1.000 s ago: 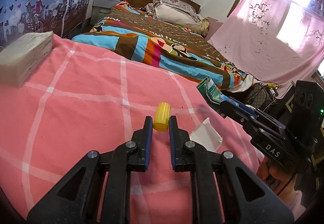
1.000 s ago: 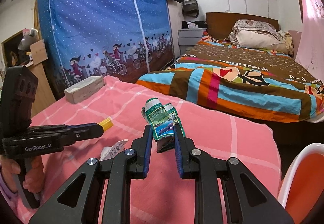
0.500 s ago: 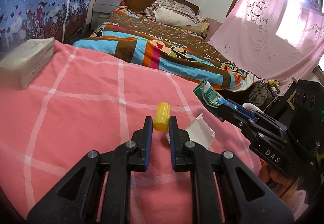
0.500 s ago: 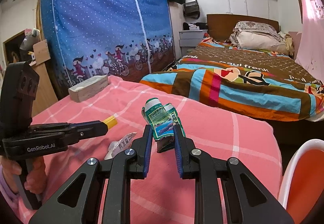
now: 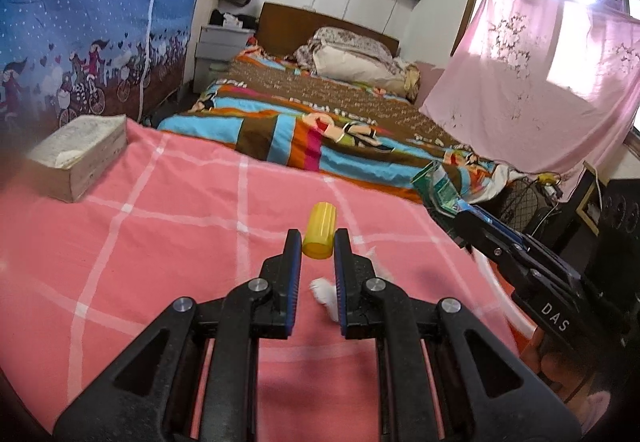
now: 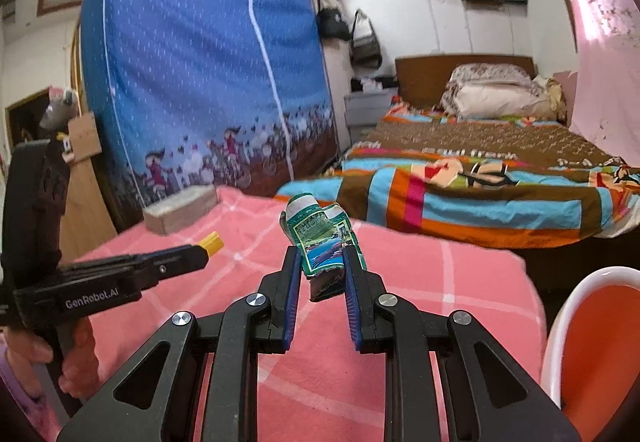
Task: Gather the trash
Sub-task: 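Lift the green tube and yellow cap and carry both toward the orange bucket, then open the right tool over the bucket while the left tool releases the yellow cap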
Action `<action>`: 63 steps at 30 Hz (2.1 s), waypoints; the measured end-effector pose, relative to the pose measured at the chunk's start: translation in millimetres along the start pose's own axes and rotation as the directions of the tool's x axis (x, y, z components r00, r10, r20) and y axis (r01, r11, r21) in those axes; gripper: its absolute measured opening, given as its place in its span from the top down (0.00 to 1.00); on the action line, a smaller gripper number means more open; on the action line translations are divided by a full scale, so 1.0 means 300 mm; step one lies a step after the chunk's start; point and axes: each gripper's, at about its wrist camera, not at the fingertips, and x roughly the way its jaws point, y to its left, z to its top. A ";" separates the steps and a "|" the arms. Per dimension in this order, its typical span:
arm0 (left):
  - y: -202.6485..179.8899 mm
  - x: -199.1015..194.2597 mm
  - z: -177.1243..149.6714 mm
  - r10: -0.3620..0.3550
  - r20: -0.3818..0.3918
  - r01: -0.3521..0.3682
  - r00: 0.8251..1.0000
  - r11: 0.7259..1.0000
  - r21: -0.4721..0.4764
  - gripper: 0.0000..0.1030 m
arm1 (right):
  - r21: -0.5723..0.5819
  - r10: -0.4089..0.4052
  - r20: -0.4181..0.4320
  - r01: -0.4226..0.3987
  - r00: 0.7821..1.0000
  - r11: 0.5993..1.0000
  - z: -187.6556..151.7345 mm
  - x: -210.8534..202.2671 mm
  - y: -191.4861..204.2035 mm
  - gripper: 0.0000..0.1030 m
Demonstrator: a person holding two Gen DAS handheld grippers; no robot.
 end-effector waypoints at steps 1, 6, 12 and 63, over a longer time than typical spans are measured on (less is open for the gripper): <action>-0.013 -0.007 0.003 -0.003 0.011 0.003 1.000 1.000 0.003 0.81 | -0.001 -0.008 0.035 0.008 0.999 1.000 0.004 -0.027 0.000 0.82; -0.129 -0.055 0.037 -0.018 0.101 0.012 0.995 0.998 0.059 0.81 | 0.006 -0.060 0.176 0.060 0.983 0.998 0.035 -0.141 -0.029 0.82; -0.291 -0.097 0.067 -0.080 0.194 0.054 0.978 0.989 0.139 0.81 | 0.051 -0.150 0.338 0.141 0.929 0.989 0.055 -0.297 -0.113 0.82; -0.857 0.103 -0.061 -0.237 -0.003 0.224 0.972 0.917 0.329 0.67 | 0.336 -0.478 0.224 0.393 0.849 0.856 -0.077 -0.622 -0.569 0.57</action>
